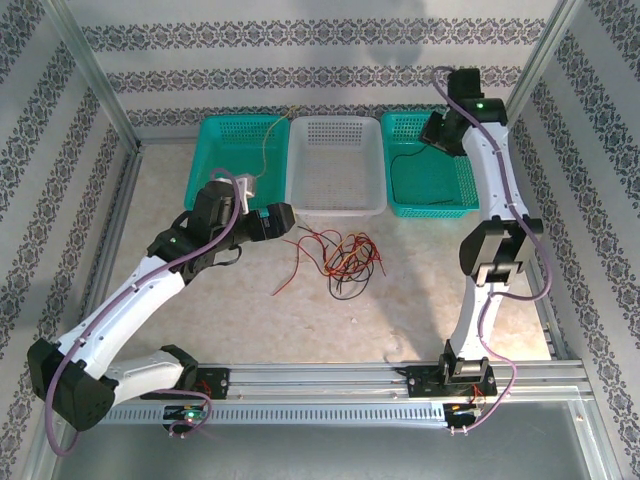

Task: Untangle the cables

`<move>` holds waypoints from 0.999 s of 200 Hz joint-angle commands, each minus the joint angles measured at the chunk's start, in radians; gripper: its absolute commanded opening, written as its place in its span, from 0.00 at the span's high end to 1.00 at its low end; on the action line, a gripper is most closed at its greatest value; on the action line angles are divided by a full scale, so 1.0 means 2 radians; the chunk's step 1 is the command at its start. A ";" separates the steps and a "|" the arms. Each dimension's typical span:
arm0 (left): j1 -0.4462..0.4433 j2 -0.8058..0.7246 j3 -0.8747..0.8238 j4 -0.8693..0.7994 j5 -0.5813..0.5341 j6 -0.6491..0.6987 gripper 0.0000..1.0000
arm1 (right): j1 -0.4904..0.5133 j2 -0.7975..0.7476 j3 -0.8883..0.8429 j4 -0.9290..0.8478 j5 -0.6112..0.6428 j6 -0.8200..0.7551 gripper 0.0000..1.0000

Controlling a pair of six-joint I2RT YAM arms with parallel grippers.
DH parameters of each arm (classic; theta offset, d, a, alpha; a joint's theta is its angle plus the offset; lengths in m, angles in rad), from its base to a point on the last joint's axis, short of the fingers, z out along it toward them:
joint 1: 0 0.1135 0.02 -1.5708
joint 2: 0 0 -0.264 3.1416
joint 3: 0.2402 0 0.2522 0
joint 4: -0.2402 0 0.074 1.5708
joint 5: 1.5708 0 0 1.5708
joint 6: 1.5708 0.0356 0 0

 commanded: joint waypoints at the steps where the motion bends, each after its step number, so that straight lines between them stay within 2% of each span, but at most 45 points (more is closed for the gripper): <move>1: -0.003 0.003 0.013 -0.022 -0.006 0.015 0.02 | 0.054 -0.088 -0.084 0.018 0.018 -0.022 0.54; 32: -0.001 0.008 0.016 -0.020 0.001 0.022 0.11 | 0.154 -0.211 -0.287 0.093 0.037 -0.009 0.55; 53: 0.002 0.006 0.017 -0.017 0.003 0.023 0.14 | 0.218 -0.258 -0.402 0.126 0.045 0.022 0.56; 67: 0.003 0.007 0.020 -0.016 0.005 0.026 0.16 | 0.240 -0.267 -0.467 0.141 0.043 0.043 0.56; 87: 0.004 0.009 0.020 -0.015 0.015 0.028 0.17 | 0.242 -0.273 -0.538 0.167 0.041 0.056 0.57; 100: 0.004 0.013 0.021 -0.019 0.021 0.028 0.19 | 0.241 -0.276 -0.564 0.189 0.035 0.044 0.57; 122: 0.004 0.016 0.019 -0.021 0.032 0.025 0.21 | 0.234 -0.258 -0.593 0.229 -0.033 0.025 0.58; 151: 0.004 0.012 0.012 -0.016 0.033 0.021 0.23 | 0.232 -0.238 -0.601 0.236 -0.002 0.025 0.59; 200: 0.004 0.019 0.015 -0.016 0.042 0.021 0.26 | 0.205 -0.214 -0.579 0.249 -0.002 0.009 0.60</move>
